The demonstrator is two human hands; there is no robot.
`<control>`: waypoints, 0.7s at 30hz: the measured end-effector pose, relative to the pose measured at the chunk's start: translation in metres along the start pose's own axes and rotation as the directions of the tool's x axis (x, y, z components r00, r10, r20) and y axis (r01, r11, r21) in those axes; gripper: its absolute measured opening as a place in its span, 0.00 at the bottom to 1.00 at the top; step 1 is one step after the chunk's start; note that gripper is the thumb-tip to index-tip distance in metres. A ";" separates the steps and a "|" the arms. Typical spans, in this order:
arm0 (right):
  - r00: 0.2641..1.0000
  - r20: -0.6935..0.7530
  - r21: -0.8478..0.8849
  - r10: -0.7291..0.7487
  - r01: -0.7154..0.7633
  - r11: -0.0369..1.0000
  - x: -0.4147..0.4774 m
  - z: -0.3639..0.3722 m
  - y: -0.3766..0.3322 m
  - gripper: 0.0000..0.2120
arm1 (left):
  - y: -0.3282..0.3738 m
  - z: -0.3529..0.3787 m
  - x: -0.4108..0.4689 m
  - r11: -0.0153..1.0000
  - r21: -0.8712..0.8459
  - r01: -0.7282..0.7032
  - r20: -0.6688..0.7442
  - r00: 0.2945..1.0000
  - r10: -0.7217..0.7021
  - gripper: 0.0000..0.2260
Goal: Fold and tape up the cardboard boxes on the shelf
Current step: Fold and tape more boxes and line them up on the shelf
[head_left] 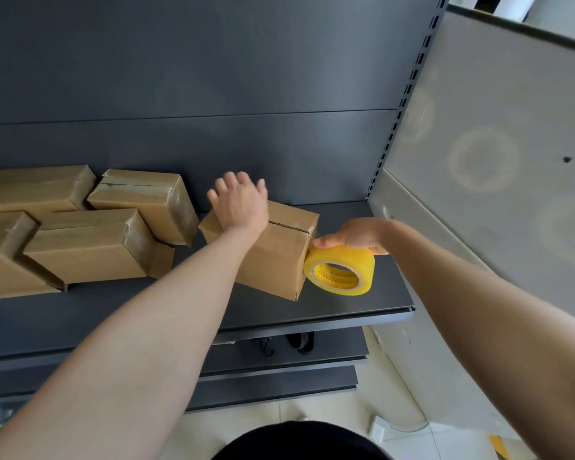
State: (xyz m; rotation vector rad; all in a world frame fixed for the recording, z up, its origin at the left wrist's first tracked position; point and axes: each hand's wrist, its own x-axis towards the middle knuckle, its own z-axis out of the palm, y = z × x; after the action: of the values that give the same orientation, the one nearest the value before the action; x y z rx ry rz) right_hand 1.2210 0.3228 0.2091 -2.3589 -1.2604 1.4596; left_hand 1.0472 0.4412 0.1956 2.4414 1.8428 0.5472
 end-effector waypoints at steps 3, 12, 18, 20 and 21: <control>1.000 -0.009 0.011 -0.006 0.007 1.000 0.000 0.005 -0.007 0.32 | -0.019 -0.003 0.008 0.972 -0.106 0.211 0.065 0.977 -0.205 0.22; 1.000 0.013 0.043 -0.006 0.005 0.999 -0.002 0.017 -0.018 0.30 | -0.034 -0.002 0.021 0.953 -0.181 0.241 0.018 0.970 -0.242 0.12; 0.999 0.039 0.076 -0.026 0.023 0.997 -0.002 0.027 -0.026 0.27 | -0.040 -0.003 0.019 0.936 -0.132 0.327 0.115 0.943 -0.313 0.22; 0.999 0.044 0.078 -0.031 0.028 0.997 -0.001 0.030 -0.029 0.27 | -0.047 -0.001 0.016 0.941 -0.063 0.334 0.083 0.941 -0.328 0.25; 0.998 0.055 0.083 -0.034 0.029 0.996 0.000 0.031 -0.030 0.26 | -0.050 -0.001 0.015 0.944 -0.062 0.325 0.057 0.945 -0.322 0.24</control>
State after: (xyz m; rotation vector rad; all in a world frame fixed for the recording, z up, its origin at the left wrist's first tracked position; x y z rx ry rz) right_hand 1.1788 0.3323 0.2064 -2.2509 -1.2197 1.5474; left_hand 1.0039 0.4703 0.1883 2.0267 2.1049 0.5169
